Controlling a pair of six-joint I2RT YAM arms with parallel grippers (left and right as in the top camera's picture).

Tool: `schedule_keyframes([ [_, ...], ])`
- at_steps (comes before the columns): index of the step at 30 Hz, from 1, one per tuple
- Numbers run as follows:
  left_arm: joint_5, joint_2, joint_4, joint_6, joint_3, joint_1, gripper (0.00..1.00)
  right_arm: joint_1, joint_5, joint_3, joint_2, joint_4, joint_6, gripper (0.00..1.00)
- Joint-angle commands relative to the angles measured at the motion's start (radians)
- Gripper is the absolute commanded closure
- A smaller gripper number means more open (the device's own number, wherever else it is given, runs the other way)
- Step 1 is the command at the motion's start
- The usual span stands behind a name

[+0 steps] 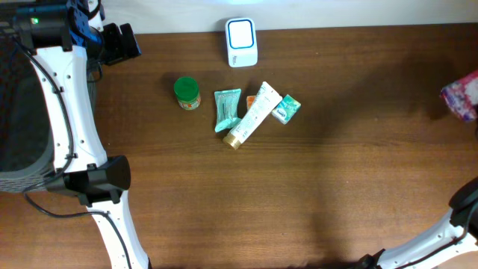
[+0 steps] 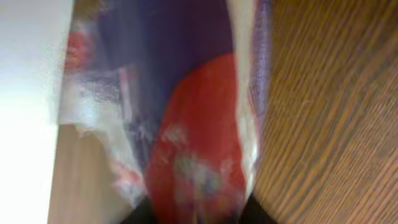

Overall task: Scan the item barcode
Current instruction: 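Drop the pack at the far right of the table with the right gripper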

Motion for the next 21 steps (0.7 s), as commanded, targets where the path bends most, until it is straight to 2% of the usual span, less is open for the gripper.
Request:
schedule_keyframes([
  [1, -0.010, -0.037, -0.001, -0.002, 0.012, 0.002, 0.01, 0.006, -0.064, 0.004, 0.005, 0.000, -0.073, 0.17],
  [3, -0.010, -0.037, -0.001, -0.002, 0.012, 0.002, 0.01, 0.006, -0.214, 0.004, -0.007, -0.009, -0.073, 0.16],
  [8, -0.010, -0.037, -0.001, -0.002, 0.012, 0.002, 0.01, 0.015, -0.339, 0.005, -0.169, -0.125, -0.083, 0.14],
  [11, -0.010, -0.037, -0.001, -0.002, 0.012, 0.002, 0.01, 0.077, -0.534, 0.005, -0.258, -0.203, -0.262, 0.14],
  [13, -0.010, -0.037, -0.001, -0.002, 0.012, 0.002, 0.01, 0.168, -0.571, 0.004, -0.265, -0.293, -0.272, 0.14],
  [16, -0.010, -0.037, -0.001, -0.002, 0.012, 0.002, 0.01, 0.294, -0.521, -0.013, -0.261, -0.338, -0.276, 0.14],
  [18, -0.010, -0.037, -0.001, -0.002, 0.012, 0.002, 0.01, 0.428, -0.343, -0.034, -0.259, -0.337, -0.275, 0.16],
  [19, -0.010, -0.037, -0.001, -0.002, 0.012, 0.002, 0.01, 0.500, -0.241, -0.047, -0.259, -0.337, -0.275, 0.30],
  [21, -0.010, -0.037, -0.001, -0.002, 0.012, 0.002, 0.01, 0.647, -0.076, -0.071, -0.253, -0.329, -0.266, 0.41],
])
